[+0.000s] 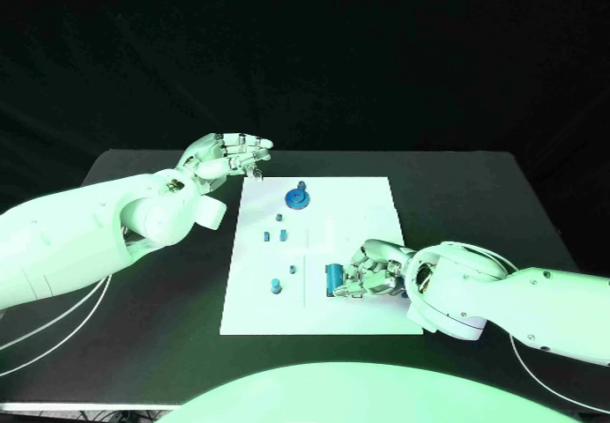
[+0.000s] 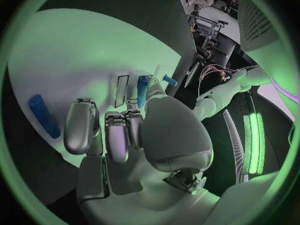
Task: Assemble the parts on the task board
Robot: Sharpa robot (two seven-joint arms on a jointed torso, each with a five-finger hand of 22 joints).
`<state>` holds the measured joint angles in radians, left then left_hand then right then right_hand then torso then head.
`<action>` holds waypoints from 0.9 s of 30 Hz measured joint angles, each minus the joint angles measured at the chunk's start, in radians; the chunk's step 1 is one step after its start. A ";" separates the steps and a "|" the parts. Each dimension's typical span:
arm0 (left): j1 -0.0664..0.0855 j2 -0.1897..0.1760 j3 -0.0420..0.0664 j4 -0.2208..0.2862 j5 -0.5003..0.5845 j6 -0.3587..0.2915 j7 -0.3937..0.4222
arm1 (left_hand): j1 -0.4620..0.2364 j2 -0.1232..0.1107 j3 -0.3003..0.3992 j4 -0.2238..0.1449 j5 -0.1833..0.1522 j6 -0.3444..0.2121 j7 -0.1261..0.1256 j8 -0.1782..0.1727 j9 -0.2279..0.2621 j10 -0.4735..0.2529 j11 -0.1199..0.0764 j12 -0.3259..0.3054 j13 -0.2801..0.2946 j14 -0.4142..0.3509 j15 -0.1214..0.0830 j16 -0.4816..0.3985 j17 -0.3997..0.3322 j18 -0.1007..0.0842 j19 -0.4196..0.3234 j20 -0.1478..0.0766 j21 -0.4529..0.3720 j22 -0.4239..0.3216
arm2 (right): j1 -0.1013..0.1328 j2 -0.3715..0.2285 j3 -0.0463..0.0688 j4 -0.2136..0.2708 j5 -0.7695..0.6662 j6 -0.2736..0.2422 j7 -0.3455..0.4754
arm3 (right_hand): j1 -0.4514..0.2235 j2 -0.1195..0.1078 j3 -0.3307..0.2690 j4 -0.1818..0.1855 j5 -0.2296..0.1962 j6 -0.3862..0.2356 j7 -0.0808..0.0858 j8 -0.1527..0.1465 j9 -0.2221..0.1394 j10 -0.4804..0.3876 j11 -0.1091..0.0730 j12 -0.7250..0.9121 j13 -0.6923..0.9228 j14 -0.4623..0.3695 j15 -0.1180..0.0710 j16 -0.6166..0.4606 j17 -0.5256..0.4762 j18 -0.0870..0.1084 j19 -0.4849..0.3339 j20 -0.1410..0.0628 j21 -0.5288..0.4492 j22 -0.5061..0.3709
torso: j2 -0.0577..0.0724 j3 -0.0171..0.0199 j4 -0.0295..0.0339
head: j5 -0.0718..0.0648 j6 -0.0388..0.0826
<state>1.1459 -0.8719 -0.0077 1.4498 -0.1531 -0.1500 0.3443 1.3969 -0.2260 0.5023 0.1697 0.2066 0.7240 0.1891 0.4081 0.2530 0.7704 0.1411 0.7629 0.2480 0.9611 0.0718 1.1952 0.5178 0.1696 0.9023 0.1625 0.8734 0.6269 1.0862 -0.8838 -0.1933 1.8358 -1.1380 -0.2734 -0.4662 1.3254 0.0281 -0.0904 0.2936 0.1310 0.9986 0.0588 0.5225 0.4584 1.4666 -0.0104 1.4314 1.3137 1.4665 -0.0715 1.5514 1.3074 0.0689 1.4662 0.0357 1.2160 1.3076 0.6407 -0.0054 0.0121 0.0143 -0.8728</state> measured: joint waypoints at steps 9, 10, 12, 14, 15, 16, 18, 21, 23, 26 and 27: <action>0.000 -0.001 0.000 0.000 0.000 0.000 -0.001 | 0.000 0.000 0.003 0.003 0.000 0.000 0.000 0.000 0.000 0.000 0.000 0.000 0.000 0.000 0.000 0.000 0.000 0.000 0.004 0.004 0.000 0.000 | 0.000 -0.011 0.000 0.011 0.024 -0.002 -0.002 | -0.005 0.005 0.004 -0.001 0.001 0.000 0.000 0.000 0.003 -0.001 0.000 0.001 0.001 0.000 0.000 0.000 0.000 0.000 0.000 0.000 0.000 0.000 | 0.000 0.0002 -0.0003 | -0.003 0.001; 0.000 -0.001 0.000 0.000 0.000 0.000 -0.001 | 0.000 0.000 0.003 0.003 0.000 0.000 0.000 0.000 0.000 0.000 0.000 0.000 0.000 0.000 0.000 0.000 0.000 0.000 0.004 0.004 0.000 0.000 | 0.000 -0.015 0.000 0.013 0.027 -0.003 -0.002 | -0.005 0.005 0.003 -0.002 0.001 0.000 0.000 0.000 0.003 -0.002 0.002 0.001 0.002 0.000 0.000 0.000 0.000 0.000 0.000 0.000 0.000 0.000 | 0.000 0.0002 -0.0006 | -0.003 0.001; 0.000 -0.001 0.000 0.000 0.000 0.000 -0.001 | 0.000 0.000 0.003 0.003 0.000 0.000 0.000 0.000 0.000 0.000 0.000 0.000 0.000 0.000 0.000 0.000 0.000 0.000 0.004 0.004 0.000 0.000 | 0.000 -0.025 0.000 0.018 0.034 -0.005 0.001 | -0.005 0.005 -0.001 -0.007 0.001 0.000 0.000 0.000 0.004 -0.001 0.001 0.000 0.002 0.000 0.000 0.000 0.000 0.000 0.000 0.000 -0.004 0.000 | 0.000 0.0002 -0.0007 | -0.004 0.002; 0.000 -0.001 0.000 0.000 0.000 0.000 -0.001 | 0.000 0.000 0.003 0.003 0.000 0.000 0.000 0.000 0.000 0.000 0.000 0.000 0.000 0.000 0.000 0.000 0.000 0.000 0.004 0.004 0.000 0.000 | 0.001 -0.036 0.000 0.025 0.042 -0.007 0.006 | -0.004 0.003 -0.012 -0.006 0.001 -0.004 0.004 0.000 0.005 0.000 0.000 0.000 0.002 0.000 0.000 0.000 0.000 0.000 0.000 0.000 -0.015 0.000 | -0.001 0.0002 -0.0010 | -0.005 0.002; 0.000 -0.001 0.000 0.000 0.000 0.000 -0.001 | 0.000 0.000 0.003 0.003 0.000 0.000 0.000 0.000 0.000 0.000 0.000 0.000 0.000 0.000 0.000 0.000 0.000 0.000 0.004 0.004 0.000 0.000 | 0.001 -0.041 0.000 0.029 0.046 -0.008 0.009 | -0.008 -0.010 -0.019 -0.004 0.001 -0.012 0.007 -0.005 0.005 0.000 0.000 -0.009 0.002 0.000 0.000 0.000 0.000 0.000 0.000 0.000 -0.021 0.000 | -0.001 0.0001 -0.0011 | -0.006 0.002; 0.000 -0.001 0.000 0.000 0.000 0.000 -0.002 | 0.000 0.000 0.003 0.003 0.000 0.000 0.000 0.000 0.000 0.000 0.000 0.000 0.000 0.000 0.000 0.000 0.000 0.000 0.004 0.004 0.000 0.000 | 0.002 -0.050 0.000 0.035 0.054 -0.009 0.015 | -0.014 -0.018 -0.021 -0.004 0.001 -0.016 0.006 -0.010 0.005 0.001 0.000 -0.019 0.002 0.000 0.000 0.000 0.000 0.000 0.000 0.000 -0.021 0.000 | -0.001 0.0000 -0.0011 | -0.007 0.002; 0.000 -0.002 0.000 0.000 0.000 0.001 -0.002 | 0.000 0.000 0.003 0.003 0.000 0.000 0.000 0.000 0.000 0.000 0.000 0.000 0.000 0.000 0.000 0.000 0.000 0.000 0.004 0.004 0.000 0.000 | 0.005 -0.063 0.000 0.042 0.067 -0.010 0.024 | -0.024 -0.034 -0.027 -0.004 0.001 -0.024 0.013 -0.018 0.004 0.002 -0.002 -0.032 0.000 0.000 0.000 0.000 0.000 0.000 0.000 0.000 -0.029 0.000 | -0.001 0.0002 -0.0012 | -0.009 0.004; 0.000 -0.003 0.000 0.000 0.000 0.001 -0.002 | 0.000 0.000 0.000 0.006 0.000 0.000 0.000 0.000 0.000 -0.004 0.004 0.000 -0.001 0.000 0.000 0.000 -0.001 0.000 0.004 0.004 0.000 -0.001 | 0.012 -0.088 0.000 0.051 0.096 -0.015 0.040 | -0.026 -0.049 -0.032 -0.006 0.001 -0.063 0.025 -0.050 -0.004 0.001 0.013 -0.040 -0.008 0.000 0.007 0.000 0.000 0.000 0.000 0.000 -0.041 0.000 | -0.002 -0.0007 -0.0023 | -0.017 0.008; 0.000 -0.003 0.000 0.000 0.000 0.001 -0.002 | 0.000 0.000 0.000 0.006 0.000 0.000 0.000 0.004 0.000 -0.004 0.004 0.000 -0.001 0.000 0.000 0.000 -0.001 0.000 0.004 0.004 0.000 -0.001 | 0.018 -0.111 0.000 0.056 0.115 -0.021 0.051 | -0.019 -0.055 -0.033 -0.008 0.001 -0.082 0.035 -0.067 -0.008 0.000 0.021 -0.046 -0.010 0.000 0.014 0.000 0.000 0.000 0.000 0.008 -0.047 0.000 | -0.002 -0.0017 -0.0035 | -0.025 0.009; 0.000 -0.004 0.000 0.001 0.000 0.002 -0.002 | 0.000 0.000 0.000 0.006 0.000 0.000 0.000 0.004 0.000 -0.004 0.004 0.000 -0.001 0.000 0.000 0.000 -0.001 0.000 0.004 0.004 0.000 -0.001 | 0.025 -0.146 0.000 0.058 0.132 -0.034 0.065 | -0.018 -0.056 -0.033 -0.008 0.001 -0.082 0.036 -0.068 -0.007 -0.006 0.027 -0.058 -0.005 0.000 0.014 -0.003 0.000 0.000 0.002 0.010 -0.060 0.000 | -0.004 -0.0023 -0.0058 | -0.035 0.008; 0.000 -0.004 0.000 0.001 0.000 0.002 -0.003 | 0.000 0.000 0.000 0.006 0.000 0.000 0.000 0.004 0.000 -0.004 0.004 0.000 -0.001 0.000 0.000 0.000 -0.001 0.000 0.004 0.004 0.000 -0.001 | 0.027 -0.156 0.000 0.058 0.134 -0.038 0.068 | -0.018 -0.056 -0.033 -0.008 0.001 -0.082 0.036 -0.068 -0.006 -0.006 0.027 -0.061 -0.005 0.000 0.014 -0.004 0.000 0.000 0.002 0.010 -0.061 0.000 | -0.004 -0.0023 -0.0067 | -0.038 0.008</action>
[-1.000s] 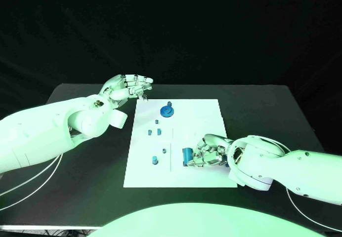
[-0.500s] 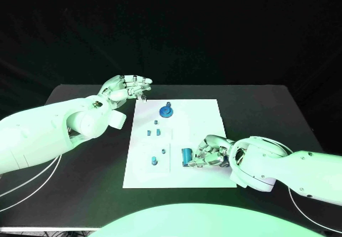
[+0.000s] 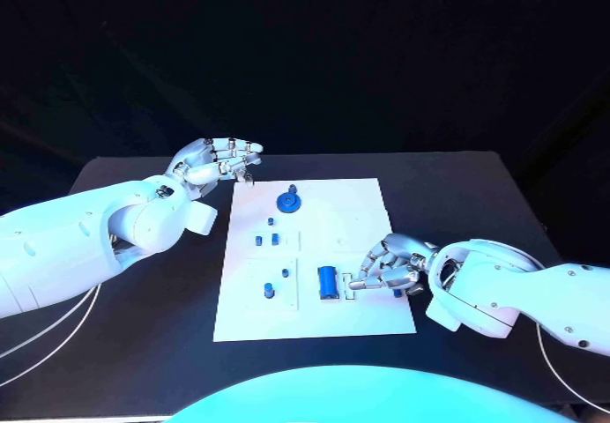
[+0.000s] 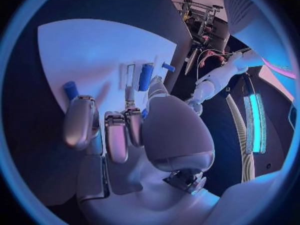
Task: Assemble the parts on the task board
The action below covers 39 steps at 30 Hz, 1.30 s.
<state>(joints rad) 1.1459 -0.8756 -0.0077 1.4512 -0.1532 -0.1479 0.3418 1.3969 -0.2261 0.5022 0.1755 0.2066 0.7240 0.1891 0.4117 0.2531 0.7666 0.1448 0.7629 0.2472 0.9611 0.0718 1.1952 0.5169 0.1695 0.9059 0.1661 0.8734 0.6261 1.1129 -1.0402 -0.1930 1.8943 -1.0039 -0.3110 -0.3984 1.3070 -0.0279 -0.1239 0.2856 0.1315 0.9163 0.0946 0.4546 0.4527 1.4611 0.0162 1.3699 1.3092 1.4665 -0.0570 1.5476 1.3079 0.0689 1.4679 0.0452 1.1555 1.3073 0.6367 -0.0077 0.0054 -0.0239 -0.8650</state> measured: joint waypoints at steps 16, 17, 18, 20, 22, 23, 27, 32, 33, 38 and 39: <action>0.000 -0.002 0.000 0.001 0.000 0.004 0.000 | 0.000 0.000 0.000 0.000 0.000 0.000 0.000 0.000 0.000 0.000 0.000 0.000 0.000 0.000 0.000 0.000 0.000 0.000 0.000 0.000 0.000 0.000 | 0.005 -0.127 -0.001 -0.010 -0.138 -0.048 0.007 | 0.056 -0.011 0.000 -0.006 0.000 0.013 -0.005 0.014 0.025 0.000 0.000 -0.001 0.003 0.000 0.000 0.000 0.000 0.000 -0.004 0.004 0.009 0.001 | -0.003 -0.0006 -0.0047 | -0.053 -0.004; 0.000 -0.002 0.000 0.001 0.000 0.004 0.000 | 0.000 0.000 0.000 0.000 0.000 0.000 0.000 0.000 0.000 0.000 0.000 0.000 0.000 0.000 0.000 0.000 0.000 0.000 0.000 0.000 0.000 0.000 | 0.005 -0.131 -0.001 -0.010 -0.156 -0.050 0.005 | 0.058 -0.010 0.000 -0.006 0.000 0.013 -0.005 0.014 0.025 0.000 0.000 -0.001 0.003 0.000 0.000 0.000 0.000 0.000 -0.004 0.004 0.009 0.001 | -0.003 -0.0006 -0.0045 | -0.054 -0.004; 0.000 -0.002 0.000 0.001 0.000 0.004 0.000 | 0.000 0.000 0.000 0.000 0.000 0.000 0.000 0.000 0.000 0.000 0.000 0.000 0.000 0.000 0.000 0.000 0.000 0.000 0.000 0.000 0.000 0.000 | 0.005 -0.133 -0.001 -0.010 -0.169 -0.051 0.003 | 0.058 -0.010 0.000 -0.006 0.000 0.013 -0.005 0.014 0.025 0.000 0.000 0.000 0.003 0.000 0.000 0.000 0.000 0.000 -0.004 0.004 0.012 0.001 | -0.003 -0.0007 -0.0045 | -0.055 -0.004; 0.000 -0.003 0.000 0.001 0.000 0.005 0.000 | 0.000 0.000 0.000 0.000 0.000 0.000 0.000 0.000 0.000 0.000 0.000 0.000 0.000 0.000 0.000 0.000 0.000 0.000 0.000 0.000 0.000 0.000 | 0.005 -0.137 -0.002 -0.011 -0.194 -0.052 -0.001 | 0.058 -0.010 0.000 -0.006 0.000 0.013 -0.005 0.014 0.025 0.000 0.000 0.000 0.003 0.000 0.000 0.000 0.000 0.000 -0.004 0.004 0.015 0.001 | -0.003 -0.0007 -0.0042 | -0.057 -0.004; 0.000 -0.003 0.000 0.001 0.000 0.005 0.000 | 0.000 0.000 0.000 0.000 0.000 0.000 0.000 0.000 0.000 0.000 0.000 0.000 0.000 0.000 0.000 0.000 0.000 0.000 0.000 0.000 0.000 0.000 | 0.004 -0.138 -0.002 -0.013 -0.221 -0.053 -0.006 | 0.060 -0.009 0.000 -0.006 0.000 0.015 -0.008 0.014 0.026 0.000 0.000 0.000 0.003 0.000 0.000 0.000 0.000 0.000 -0.004 0.004 0.015 0.001 | -0.003 -0.0006 -0.0038 | -0.057 -0.004; 0.000 -0.003 0.000 0.001 0.000 0.006 0.000 | 0.000 0.000 0.000 0.000 0.000 0.000 0.000 0.000 0.000 0.000 0.000 0.000 0.000 0.000 0.000 0.000 0.000 0.000 0.000 0.000 0.000 0.000 | 0.002 -0.137 -0.002 -0.013 -0.231 -0.053 -0.009 | 0.061 -0.008 0.000 -0.006 0.000 0.016 -0.009 0.014 0.027 -0.002 -0.002 0.000 0.003 0.000 0.000 0.000 0.000 0.000 -0.004 0.004 0.015 0.001 | -0.003 -0.0006 -0.0038 | -0.058 -0.004; 0.000 -0.003 0.000 0.001 0.000 0.006 0.000 | 0.000 0.000 0.000 0.000 0.000 0.000 0.000 0.000 0.000 0.000 0.000 0.000 0.000 0.000 0.000 0.000 0.000 0.000 0.000 0.000 0.000 0.000 | -0.010 -0.129 -0.004 -0.017 -0.271 -0.052 -0.023 | 0.066 -0.010 0.000 -0.006 0.000 0.024 -0.010 0.015 0.029 -0.004 -0.003 -0.002 0.003 0.000 0.000 0.000 0.000 0.000 -0.004 0.004 0.018 0.001 | -0.002 -0.0010 -0.0038 | -0.056 -0.002; 0.000 -0.003 0.000 0.002 0.000 0.007 0.001 | 0.000 0.000 -0.004 0.004 0.000 -0.004 0.004 0.000 -0.001 0.000 0.000 0.004 -0.001 -0.004 0.004 0.004 -0.001 0.000 0.000 0.000 -0.004 -0.002 | -0.021 -0.122 -0.005 -0.023 -0.302 -0.044 -0.039 | 0.067 -0.009 0.000 -0.006 0.000 0.033 -0.011 0.021 0.032 -0.004 -0.003 -0.002 0.003 0.000 0.000 0.000 0.000 0.000 -0.004 0.004 0.023 0.001 | -0.002 -0.0010 -0.0036 | -0.055 -0.002; 0.000 -0.003 0.000 0.002 0.000 0.007 0.001 | 0.000 0.000 -0.004 0.004 0.000 -0.004 0.004 0.000 -0.001 0.000 0.000 0.004 -0.001 -0.004 0.004 0.004 -0.001 0.000 0.000 0.000 -0.004 -0.002 | -0.023 -0.120 -0.005 -0.024 -0.306 -0.042 -0.042 | 0.067 -0.009 0.000 -0.006 0.000 0.033 -0.011 0.021 0.033 -0.004 -0.003 -0.002 0.003 0.000 0.000 0.000 0.000 0.000 -0.004 0.004 0.023 0.001 | -0.002 -0.0010 -0.0036 | -0.055 -0.002; 0.000 -0.004 0.000 0.001 0.000 0.007 0.001 | 0.000 0.000 -0.004 0.004 0.000 -0.004 0.004 0.000 -0.001 0.000 0.000 0.004 -0.001 -0.004 0.004 0.004 -0.001 0.000 0.000 0.000 -0.004 -0.002 | -0.034 -0.109 -0.006 -0.024 -0.323 -0.030 -0.055 | 0.067 -0.009 0.000 -0.006 0.000 0.036 -0.014 0.021 0.035 -0.001 -0.006 -0.002 0.003 0.000 0.000 0.000 0.000 0.000 -0.004 0.004 0.023 0.000 | -0.002 -0.0012 -0.0042 | -0.055 -0.003; 0.000 -0.004 0.000 0.001 0.000 0.007 0.001 | 0.000 0.000 -0.004 0.004 0.000 -0.004 0.004 0.000 -0.001 0.000 0.000 0.004 -0.001 -0.004 0.004 0.004 -0.001 0.000 0.000 0.000 -0.004 -0.002 | -0.035 -0.108 -0.006 -0.025 -0.326 -0.028 -0.057 | 0.067 -0.009 0.000 -0.006 0.000 0.036 -0.014 0.021 0.035 -0.001 -0.006 -0.002 0.003 0.000 0.000 0.000 0.000 0.000 -0.004 0.004 0.023 0.000 | -0.002 -0.0012 -0.0042 | -0.055 -0.004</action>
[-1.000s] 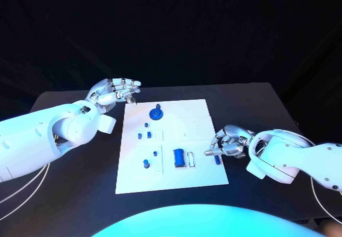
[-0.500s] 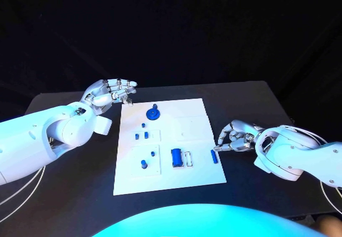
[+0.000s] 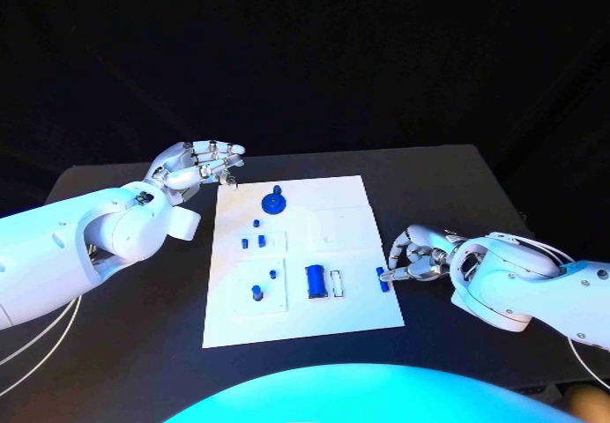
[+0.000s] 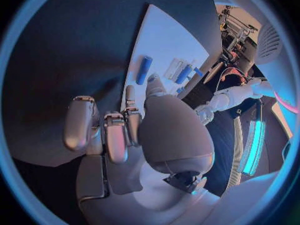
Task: Assemble the parts on the task board
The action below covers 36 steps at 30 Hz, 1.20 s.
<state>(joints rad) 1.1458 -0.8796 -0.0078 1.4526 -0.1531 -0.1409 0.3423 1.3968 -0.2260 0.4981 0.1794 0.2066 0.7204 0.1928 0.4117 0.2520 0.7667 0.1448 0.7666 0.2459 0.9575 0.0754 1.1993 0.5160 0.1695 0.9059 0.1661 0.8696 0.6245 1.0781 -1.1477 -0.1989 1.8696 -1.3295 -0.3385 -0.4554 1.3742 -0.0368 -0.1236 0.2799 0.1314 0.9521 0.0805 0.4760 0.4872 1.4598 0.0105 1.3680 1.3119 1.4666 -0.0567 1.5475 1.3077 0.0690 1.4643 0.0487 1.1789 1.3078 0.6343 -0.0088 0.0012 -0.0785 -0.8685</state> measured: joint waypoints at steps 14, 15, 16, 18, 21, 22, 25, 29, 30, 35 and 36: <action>0.000 0.000 0.000 -0.001 0.000 0.001 0.000 | 0.000 0.000 0.000 0.000 0.000 0.000 0.000 0.000 0.000 0.000 0.000 0.000 0.000 0.000 0.000 0.000 0.000 0.000 0.000 0.000 0.000 0.000 | -0.020 0.038 0.000 -0.011 -0.015 0.020 -0.020 | 0.004 -0.005 -0.003 0.003 0.000 0.011 -0.004 0.001 0.007 0.002 -0.002 0.002 0.000 0.000 0.000 0.000 0.000 0.000 0.000 0.000 0.000 0.000 | 0.000 -0.0004 -0.0005 | 0.007 -0.003; 0.000 0.000 0.000 -0.001 0.000 0.001 0.000 | 0.000 0.000 0.000 0.000 0.000 0.000 0.000 0.000 0.000 0.000 0.000 0.000 0.000 0.000 0.000 0.000 0.000 0.000 0.000 0.000 0.000 0.000 | -0.021 0.040 0.001 -0.012 -0.016 0.021 -0.021 | 0.005 -0.006 -0.003 0.003 0.000 0.012 -0.004 0.004 0.009 0.002 -0.002 0.002 0.000 0.000 0.000 0.000 0.000 0.000 0.000 0.000 0.000 0.000 | 0.000 -0.0005 -0.0004 | 0.007 -0.003; 0.000 0.000 0.000 -0.001 0.000 0.001 0.000 | 0.000 0.000 0.000 0.000 0.000 0.000 0.000 0.000 0.000 0.000 0.000 0.000 0.000 0.000 0.000 0.000 0.000 0.000 0.000 0.000 0.000 0.000 | -0.022 0.043 0.001 -0.014 -0.018 0.023 -0.022 | 0.005 -0.006 -0.003 0.003 0.000 0.012 -0.004 0.005 0.010 0.002 -0.002 0.002 0.000 0.000 0.000 0.000 0.000 0.000 0.000 0.000 0.000 0.000 | 0.000 -0.0007 -0.0004 | 0.007 -0.004; 0.000 0.000 0.000 -0.001 0.000 0.001 0.000 | 0.000 0.000 0.000 0.000 0.000 0.000 0.000 0.000 0.000 0.000 0.000 0.000 0.000 0.000 0.000 0.000 0.000 0.000 0.000 0.000 0.000 0.000 | -0.024 0.046 0.003 -0.016 -0.021 0.025 -0.025 | 0.012 -0.012 -0.003 0.003 0.000 0.014 -0.004 0.008 0.011 0.004 -0.004 0.002 0.000 0.000 0.000 0.000 0.000 0.000 0.000 0.000 0.000 0.000 | 0.000 -0.0008 -0.0003 | 0.008 -0.004; 0.000 -0.001 0.000 -0.001 0.000 0.001 0.000 | 0.000 0.000 0.000 0.000 0.000 0.000 0.000 0.000 0.000 0.000 0.000 0.000 0.000 0.000 0.000 0.000 0.000 0.000 0.000 0.000 0.000 0.000 | -0.025 0.051 0.005 -0.019 -0.030 0.031 -0.031 | 0.016 -0.008 -0.003 0.003 0.000 0.017 -0.005 0.011 0.012 0.005 -0.005 0.002 0.000 0.000 0.000 0.000 0.000 0.000 0.000 0.000 0.000 0.000 | 0.000 -0.0009 -0.0002 | 0.010 -0.004; 0.000 -0.001 0.000 -0.001 0.000 0.001 0.000 | 0.000 0.000 0.000 0.000 0.000 0.000 0.000 0.000 0.000 0.000 0.000 0.000 0.000 0.000 0.000 0.000 0.000 0.000 0.000 0.000 0.000 0.000 | -0.025 0.052 0.006 -0.020 -0.033 0.033 -0.032 | 0.017 -0.006 -0.003 0.003 0.000 0.019 -0.004 0.011 0.012 0.005 -0.005 0.002 0.000 0.000 0.000 0.000 0.000 0.000 0.000 0.000 0.000 0.000 | 0.000 -0.0010 -0.0002 | 0.011 -0.004; 0.000 -0.001 0.000 0.000 0.000 0.001 0.000 | 0.000 0.000 0.000 0.000 0.000 0.000 0.000 0.000 0.000 0.000 0.000 0.000 0.000 0.000 0.000 0.000 0.000 0.000 0.000 0.000 0.000 0.000 | -0.025 0.057 0.007 -0.022 -0.045 0.038 -0.038 | 0.028 -0.005 0.000 0.000 0.000 0.022 -0.004 0.011 0.014 0.003 -0.007 0.006 0.000 0.000 0.000 0.000 0.000 0.000 0.000 0.000 0.000 0.000 | 0.000 -0.0012 -0.0002 | 0.013 -0.004; 0.000 -0.001 0.000 0.001 0.000 0.001 0.000 | 0.000 0.000 0.000 0.000 0.000 0.000 0.000 0.005 0.000 0.000 0.000 0.000 0.000 0.000 0.000 0.000 -0.001 0.000 0.000 0.000 0.000 -0.001 | -0.028 0.065 0.007 -0.026 -0.068 0.041 -0.047 | 0.055 -0.005 0.012 -0.011 0.000 0.023 -0.006 0.010 0.097 0.001 -0.009 0.008 0.003 -0.001 -0.001 0.000 0.000 0.000 0.000 0.000 0.000 0.000 | 0.000 -0.0012 -0.0002 | 0.015 -0.004; 0.000 -0.001 0.000 0.001 0.000 0.001 0.000 | 0.000 0.000 0.000 0.000 0.000 0.000 0.000 0.005 0.000 0.000 0.000 0.000 0.000 0.000 0.000 0.000 -0.001 0.000 0.000 0.000 0.000 -0.001 | -0.028 0.067 0.007 -0.028 -0.073 0.041 -0.049 | 0.062 -0.011 0.018 -0.013 0.000 0.021 -0.008 0.010 0.119 0.001 -0.009 0.008 0.004 -0.002 -0.003 0.000 0.000 0.000 0.000 0.000 0.000 0.000 | 0.000 -0.0012 -0.0001 | 0.015 -0.004; 0.000 -0.002 0.000 0.002 0.000 0.001 0.000 | 0.000 0.000 0.000 0.000 0.000 0.000 0.000 0.005 0.000 0.000 0.000 0.000 -0.001 0.000 0.000 0.000 -0.001 0.000 0.000 0.000 0.000 -0.001 | -0.032 0.078 0.008 -0.029 -0.099 0.041 -0.055 | 0.097 -0.047 0.109 -0.007 0.000 0.026 -0.013 -0.014 0.193 -0.002 -0.013 -0.006 0.004 0.002 -0.010 0.000 0.000 0.000 0.002 -0.006 -0.002 0.000 | -0.001 -0.0010 0.0003 | 0.015 -0.004; 0.000 -0.002 0.000 0.002 0.000 0.001 0.000 | 0.000 0.000 0.000 0.000 0.000 0.000 0.000 0.005 0.000 0.000 0.000 0.000 -0.001 0.000 0.000 0.000 -0.001 0.000 0.000 0.000 0.000 -0.001 | -0.032 0.080 0.009 -0.028 -0.103 0.041 -0.055 | 0.105 -0.055 0.133 -0.004 0.000 0.028 -0.015 -0.031 0.193 -0.002 -0.016 -0.009 0.004 0.002 -0.010 0.000 0.000 0.000 0.000 -0.008 -0.006 0.000 | -0.001 -0.0011 0.0003 | 0.015 -0.004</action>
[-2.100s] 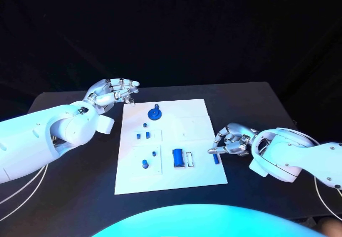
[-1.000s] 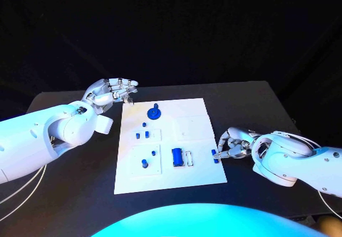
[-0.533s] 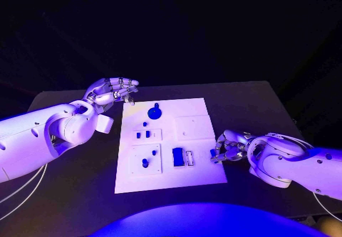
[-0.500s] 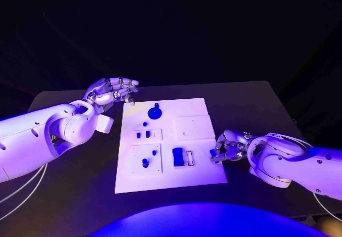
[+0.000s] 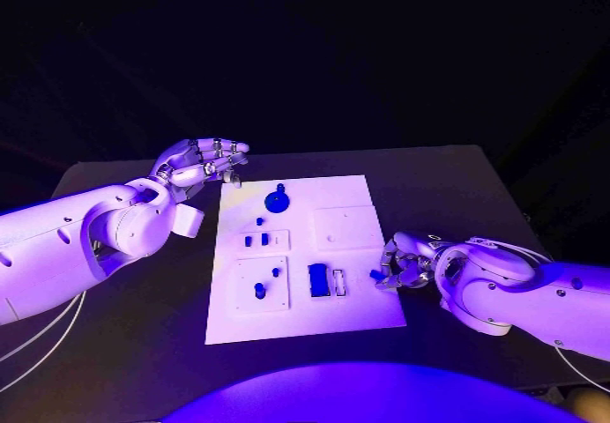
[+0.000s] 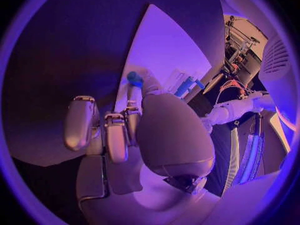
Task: Assemble the parts on the task board
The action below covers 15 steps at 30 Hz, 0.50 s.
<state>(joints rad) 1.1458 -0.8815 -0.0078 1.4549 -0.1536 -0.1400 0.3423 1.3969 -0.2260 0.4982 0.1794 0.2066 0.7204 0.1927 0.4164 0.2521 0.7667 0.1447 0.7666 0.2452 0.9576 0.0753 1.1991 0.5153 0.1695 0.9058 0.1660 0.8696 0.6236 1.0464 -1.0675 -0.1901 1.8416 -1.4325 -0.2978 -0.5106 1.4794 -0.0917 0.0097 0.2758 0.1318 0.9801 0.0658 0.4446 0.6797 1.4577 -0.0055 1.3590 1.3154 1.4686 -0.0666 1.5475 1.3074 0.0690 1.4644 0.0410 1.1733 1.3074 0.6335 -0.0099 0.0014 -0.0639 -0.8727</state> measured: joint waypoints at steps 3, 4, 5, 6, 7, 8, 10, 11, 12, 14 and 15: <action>0.000 -0.001 0.000 0.000 0.000 0.000 0.000 | 0.000 0.000 0.000 0.000 0.000 0.000 0.000 0.000 0.000 0.000 0.000 0.000 0.000 0.000 0.000 0.000 0.000 0.000 0.000 0.000 0.000 0.000 | -0.001 0.007 0.001 0.005 -0.010 -0.002 0.001 | 0.024 -0.024 0.094 0.009 0.000 0.004 -0.002 -0.019 -0.001 -0.003 -0.004 -0.001 -0.007 0.002 -0.004 0.000 0.000 0.000 0.000 0.000 -0.002 0.000 | 0.000 -0.0004 -0.0006 | 0.000 0.000; 0.000 -0.001 0.000 0.001 0.000 0.000 0.000 | 0.000 0.000 0.000 0.000 0.000 0.000 0.000 0.000 0.000 0.000 0.000 0.000 0.000 0.000 0.000 0.000 0.000 0.000 0.000 0.000 0.000 0.000 | -0.002 0.009 0.001 0.006 -0.012 -0.002 0.002 | 0.025 -0.025 0.125 0.022 0.002 0.008 0.000 -0.025 -0.005 -0.002 -0.005 0.002 -0.011 0.002 -0.006 0.000 0.000 0.000 0.000 0.000 -0.002 0.000 | 0.000 -0.0004 -0.0006 | 0.000 0.000; 0.000 -0.001 0.000 0.001 0.000 0.000 0.000 | 0.000 0.000 0.000 0.000 0.000 0.000 0.000 0.000 0.000 0.000 0.000 0.000 0.000 0.000 0.000 0.000 0.000 0.000 0.000 0.000 0.000 0.000 | -0.002 0.010 0.001 0.006 -0.014 -0.004 0.003 | 0.025 -0.025 0.141 0.037 0.004 0.009 0.000 -0.025 -0.010 -0.002 -0.006 0.003 -0.014 0.002 -0.006 0.000 0.000 0.000 0.000 0.000 -0.002 0.000 | 0.000 -0.0010 -0.0008 | 0.000 0.000; 0.000 -0.001 0.000 0.001 0.000 0.000 0.000 | 0.000 0.000 0.000 0.000 0.000 0.000 0.000 0.000 0.000 0.000 0.000 0.000 0.000 0.000 0.000 0.000 0.000 0.000 0.000 0.000 0.000 0.000 | -0.003 0.011 0.000 0.007 -0.015 -0.005 0.003 | 0.025 -0.025 0.163 0.060 0.004 0.009 -0.001 -0.025 -0.010 -0.002 -0.006 0.003 -0.014 0.003 -0.007 0.000 0.000 0.000 0.000 0.000 -0.002 0.000 | 0.000 -0.0011 -0.0011 | -0.001 0.000; 0.000 -0.001 0.000 0.001 0.000 0.000 0.000 | 0.000 0.000 0.000 0.000 0.000 0.000 0.000 0.000 0.000 0.000 0.000 0.000 0.000 0.000 0.000 0.000 0.000 0.000 0.000 0.000 0.000 0.000 | -0.003 0.011 0.000 0.007 -0.015 -0.007 0.004 | 0.030 -0.030 0.188 0.084 0.004 0.009 -0.001 -0.025 -0.010 -0.001 -0.008 0.003 -0.012 0.003 -0.007 0.000 0.000 0.000 0.000 0.000 -0.002 0.000 | 0.000 -0.0011 -0.0011 | -0.001 0.000; 0.000 -0.001 0.000 0.001 0.000 0.000 0.000 | 0.000 0.000 0.000 0.000 0.000 0.000 0.000 0.000 0.000 0.000 0.000 0.000 0.000 0.000 0.000 0.000 0.000 0.000 0.000 0.000 0.000 0.000 | -0.004 0.011 0.000 0.007 -0.015 -0.010 0.004 | 0.033 -0.033 0.208 0.094 0.004 0.009 -0.001 -0.025 -0.009 -0.001 -0.009 0.003 -0.011 0.003 -0.008 0.000 0.000 0.000 0.000 0.000 -0.002 0.000 | 0.000 -0.0011 -0.0012 | -0.001 0.000; 0.000 -0.001 0.000 0.001 -0.001 0.000 0.000 | 0.000 0.000 0.000 0.000 0.000 0.000 0.000 0.000 0.000 0.000 0.000 0.000 0.000 0.000 0.000 0.000 0.000 0.000 0.000 0.000 0.000 0.000 | -0.005 0.012 -0.001 0.009 -0.012 -0.018 0.004 | 0.031 -0.038 0.248 0.106 0.004 0.008 0.000 -0.023 -0.009 -0.002 -0.009 0.006 -0.009 0.003 -0.008 0.000 0.000 0.000 0.000 0.000 -0.002 0.000 | 0.000 -0.0011 -0.0010 | -0.001 0.000; 0.000 -0.001 0.000 0.001 -0.001 0.000 0.000 | 0.000 0.000 0.000 0.000 0.000 0.000 0.000 0.000 0.000 0.000 0.000 0.000 0.000 0.000 0.000 0.000 0.000 0.000 0.000 0.000 0.000 0.000 | -0.005 0.011 -0.002 0.010 -0.009 -0.022 0.004 | 0.015 -0.051 0.293 0.105 0.004 0.007 0.001 -0.017 -0.009 0.000 -0.007 0.008 -0.007 0.003 -0.008 0.000 0.000 0.000 0.000 0.000 -0.002 0.000 | 0.000 -0.0011 -0.0007 | -0.001 0.000; 0.000 -0.001 0.000 0.001 -0.001 0.000 0.000 | 0.000 0.000 0.000 0.000 0.000 0.000 0.000 0.000 0.000 0.000 0.000 0.000 0.000 0.000 0.000 0.000 0.000 0.000 0.000 0.000 0.000 0.000 | -0.005 0.011 -0.002 0.011 -0.003 -0.027 0.004 | -0.015 -0.062 0.332 0.102 0.004 0.006 0.002 -0.014 -0.019 0.003 -0.005 0.008 -0.007 0.003 -0.008 0.000 0.000 0.000 0.000 0.000 -0.002 0.000 | -0.001 -0.0011 -0.0006 | -0.001 0.000; 0.000 -0.001 0.000 0.002 -0.003 0.000 0.000 | 0.000 0.000 0.000 0.000 0.000 0.000 0.000 0.000 0.000 0.000 0.000 0.000 0.000 0.000 0.000 0.000 0.000 0.000 0.000 0.000 0.000 0.000 | -0.001 0.009 -0.004 0.016 0.020 -0.038 0.004 | -0.063 -0.070 0.389 0.079 0.004 0.001 0.002 -0.007 -0.108 0.004 -0.007 0.008 -0.007 0.003 -0.008 0.000 0.000 0.000 0.000 0.000 0.002 0.001 | -0.001 -0.0010 0.0001 | 0.000 0.000; 0.000 -0.001 0.000 0.002 -0.004 0.000 0.000 | 0.000 0.000 0.000 0.000 0.000 0.000 0.000 0.000 0.000 0.000 0.000 0.000 0.000 0.000 0.000 0.000 0.000 0.000 0.000 0.000 0.000 0.000 | 0.002 0.009 -0.005 0.018 0.035 -0.043 0.004 | -0.076 -0.074 0.422 0.048 0.004 -0.003 0.003 -0.007 -0.114 0.004 -0.007 0.008 -0.007 0.003 -0.008 0.000 0.000 0.000 0.000 0.000 0.002 0.001 | -0.001 -0.0007 0.0004 | 0.001 0.000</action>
<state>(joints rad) 1.1458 -0.8822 -0.0078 1.4567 -0.1571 -0.1400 0.3424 1.3968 -0.2261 0.4982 0.1793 0.2066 0.7204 0.1927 0.4164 0.2522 0.7667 0.1447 0.7666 0.2453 0.9576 0.0753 1.1991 0.5154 0.1695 0.9058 0.1660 0.8696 0.6237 1.0482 -1.0585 -0.1951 1.8599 -1.3975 -0.3411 -0.5068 1.4030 -0.1661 0.4320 0.3234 0.1358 0.9776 0.0689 0.4377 0.5654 1.4616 -0.0123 1.3671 1.3084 1.4718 -0.0742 1.5475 1.3073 0.0690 1.4644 0.0411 1.1753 1.3081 0.6325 -0.0105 0.0018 -0.0630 -0.8727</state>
